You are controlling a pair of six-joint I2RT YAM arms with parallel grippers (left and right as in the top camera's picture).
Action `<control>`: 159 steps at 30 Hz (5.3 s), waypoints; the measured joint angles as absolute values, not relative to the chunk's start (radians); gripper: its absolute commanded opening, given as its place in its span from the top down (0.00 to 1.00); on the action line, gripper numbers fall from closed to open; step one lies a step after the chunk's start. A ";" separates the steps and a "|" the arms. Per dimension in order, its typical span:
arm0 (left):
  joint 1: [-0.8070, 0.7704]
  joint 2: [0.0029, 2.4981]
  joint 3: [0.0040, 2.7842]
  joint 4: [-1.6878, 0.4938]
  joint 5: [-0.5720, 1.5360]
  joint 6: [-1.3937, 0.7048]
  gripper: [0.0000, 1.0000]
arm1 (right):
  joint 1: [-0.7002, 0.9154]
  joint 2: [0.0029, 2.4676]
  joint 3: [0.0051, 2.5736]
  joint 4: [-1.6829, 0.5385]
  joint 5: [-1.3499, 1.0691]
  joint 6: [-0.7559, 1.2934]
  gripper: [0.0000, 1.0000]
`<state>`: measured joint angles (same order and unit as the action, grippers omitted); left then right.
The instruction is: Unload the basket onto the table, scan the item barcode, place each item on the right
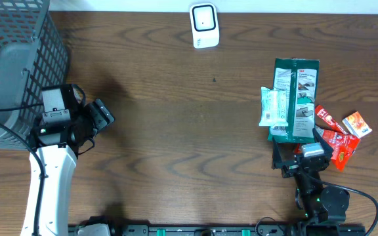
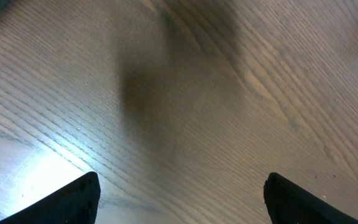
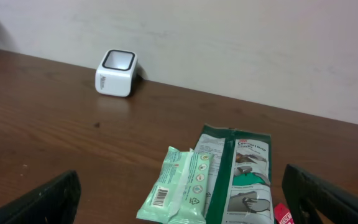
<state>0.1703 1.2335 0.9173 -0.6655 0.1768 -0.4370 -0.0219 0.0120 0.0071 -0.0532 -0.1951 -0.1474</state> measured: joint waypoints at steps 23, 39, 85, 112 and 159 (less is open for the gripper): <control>0.170 0.714 0.917 -0.752 -0.038 -0.402 0.15 | -0.022 0.012 0.007 -0.054 -0.196 -0.147 0.01; 0.055 0.392 0.735 -0.511 -0.096 -0.389 0.15 | -0.022 0.012 0.007 -0.054 -0.196 -0.147 0.01; -0.015 0.010 0.006 0.469 -0.103 -0.388 0.15 | -0.022 0.012 0.007 -0.053 -0.199 -0.148 0.01; -0.016 0.010 0.010 -0.015 0.069 -0.082 0.15 | -0.022 0.012 0.007 -0.053 -0.203 -0.148 0.01; -0.016 0.010 0.012 -0.015 0.099 -0.018 0.15 | -0.022 0.012 0.007 -0.053 -0.203 -0.148 0.01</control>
